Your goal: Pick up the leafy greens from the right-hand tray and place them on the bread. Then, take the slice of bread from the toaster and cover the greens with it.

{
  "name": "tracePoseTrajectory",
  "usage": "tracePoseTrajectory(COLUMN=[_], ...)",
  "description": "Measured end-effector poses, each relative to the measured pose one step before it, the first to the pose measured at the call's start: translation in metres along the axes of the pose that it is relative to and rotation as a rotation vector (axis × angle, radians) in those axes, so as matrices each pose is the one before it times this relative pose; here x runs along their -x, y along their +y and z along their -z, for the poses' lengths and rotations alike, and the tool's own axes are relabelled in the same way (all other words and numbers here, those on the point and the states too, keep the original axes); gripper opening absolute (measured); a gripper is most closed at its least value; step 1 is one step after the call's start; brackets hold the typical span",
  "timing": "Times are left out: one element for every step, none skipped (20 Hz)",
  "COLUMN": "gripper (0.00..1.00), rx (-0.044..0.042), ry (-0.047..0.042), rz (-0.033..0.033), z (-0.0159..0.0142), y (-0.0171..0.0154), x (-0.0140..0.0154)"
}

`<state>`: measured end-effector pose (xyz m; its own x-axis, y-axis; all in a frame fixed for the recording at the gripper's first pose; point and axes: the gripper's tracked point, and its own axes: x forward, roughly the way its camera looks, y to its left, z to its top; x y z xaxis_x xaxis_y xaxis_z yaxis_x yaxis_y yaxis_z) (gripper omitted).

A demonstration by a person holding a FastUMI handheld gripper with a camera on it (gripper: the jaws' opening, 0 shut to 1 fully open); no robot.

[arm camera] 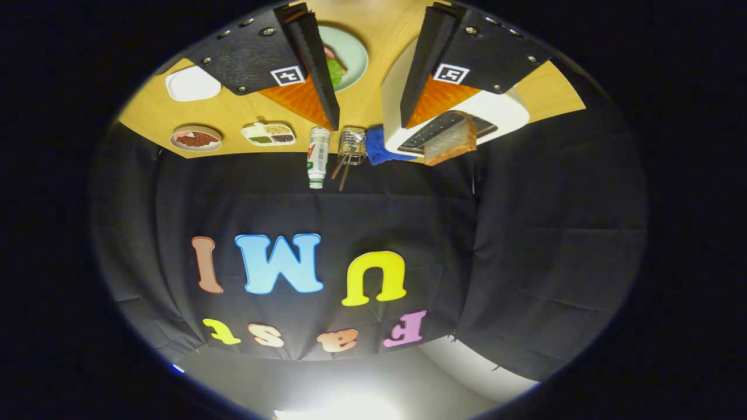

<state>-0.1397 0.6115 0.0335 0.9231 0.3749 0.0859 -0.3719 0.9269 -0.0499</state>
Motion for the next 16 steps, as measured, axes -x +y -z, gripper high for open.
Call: tracePoseTrajectory(gripper=[0.66, 0.65, 0.66, 0.65, 0.66, 0.65, 0.65, 0.65, 0.66, 0.65, 0.66, 0.65, 0.65, 0.65, 0.65, 0.65], rx=[0.00533, 0.00335, -0.00313, -0.00441, 0.00255, 0.00741, 0.00908, 0.00120, -0.00285, -0.01184, -0.01907, -0.00400, 0.00178, 0.00085, -0.00436, -0.01016], ry=[-0.00121, 0.00414, 0.01177, 0.00866, 0.00924, 0.00561, 0.00465, 0.00456, 0.01510, 0.01200, 0.00563, 0.00271, 0.00570, 0.01091, 0.01430, 0.01946], rz=[-0.00254, -0.01127, -0.00130, -0.00196, 0.00385, -0.00097, 0.00021, 0.00683, 0.01509, 0.00725, 0.00992, -0.00325, 0.01126, 0.00700, 0.00350, 0.00336], z=[-0.00296, -0.00106, 0.00078, -0.00143, 0.00051, -0.00155, -0.00036, -0.00056, 0.00322, 0.00216, -0.00013, -0.00196, -0.00011, 0.00073, 0.00343, 0.00255], y=[0.01192, 0.01348, 0.01147, 0.01143, 0.00728, 0.00919, 0.00870, 0.00494, -0.00001, 0.00138, 0.00173, 0.00438, 0.00116, 0.00167, 0.00198, 0.00162], x=[-0.00262, -0.00282, -0.00326, -0.00331, -0.00380, -0.00452, -0.00272, -0.00411, -0.00269, -0.00213, -0.00370, -0.00384, -0.00213, -0.00282, -0.00581, -0.00332])
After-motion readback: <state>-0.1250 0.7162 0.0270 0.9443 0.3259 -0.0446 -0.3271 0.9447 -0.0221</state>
